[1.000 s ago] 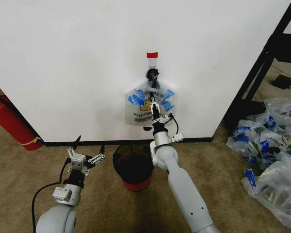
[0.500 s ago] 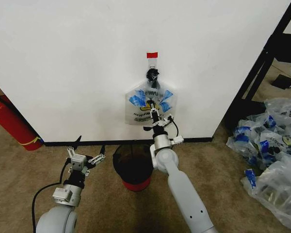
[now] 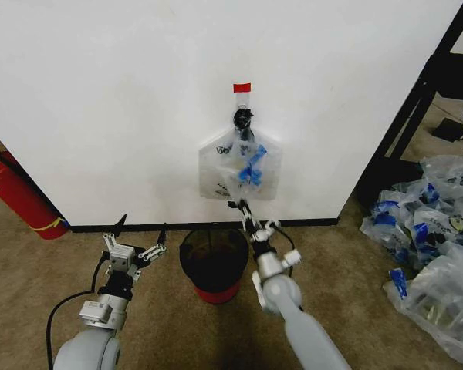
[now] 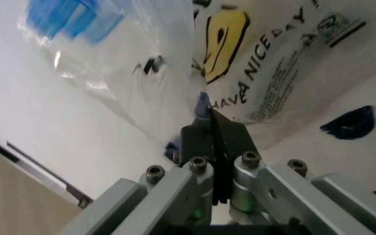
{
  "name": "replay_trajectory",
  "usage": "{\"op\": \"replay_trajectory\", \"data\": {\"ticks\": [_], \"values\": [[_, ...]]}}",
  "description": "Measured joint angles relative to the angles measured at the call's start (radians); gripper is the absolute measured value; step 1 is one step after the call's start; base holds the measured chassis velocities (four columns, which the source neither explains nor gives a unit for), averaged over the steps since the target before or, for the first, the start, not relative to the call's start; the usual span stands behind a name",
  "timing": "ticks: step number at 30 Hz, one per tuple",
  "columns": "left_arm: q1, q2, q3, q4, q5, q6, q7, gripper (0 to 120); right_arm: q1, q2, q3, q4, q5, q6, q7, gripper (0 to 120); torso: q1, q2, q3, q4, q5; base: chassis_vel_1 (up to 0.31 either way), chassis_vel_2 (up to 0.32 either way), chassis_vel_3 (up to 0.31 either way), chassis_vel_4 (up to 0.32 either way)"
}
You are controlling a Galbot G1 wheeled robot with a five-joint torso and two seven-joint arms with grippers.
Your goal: Pick up the garbage bag from the wall and place it over the trash bin.
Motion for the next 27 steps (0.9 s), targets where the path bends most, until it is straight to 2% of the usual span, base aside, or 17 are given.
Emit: {"op": "replay_trajectory", "data": {"ticks": [12,27], "values": [[0.027,-0.003,0.002,-0.032,0.006,-0.001,0.003,100,-0.078,-0.055,0.054,-0.025,-0.07,0.01,-0.088,0,0.0,0.0,0.0,0.0,0.0,0.0,0.0,0.0,0.0],[0.015,-0.013,0.004,-0.008,0.005,-0.012,0.003,100,-0.071,-0.057,0.067,-0.084,-0.087,0.011,-0.106,0,0.0,0.0,0.0,0.0,-0.0002,0.0,0.0,0.0,0.0]]}}
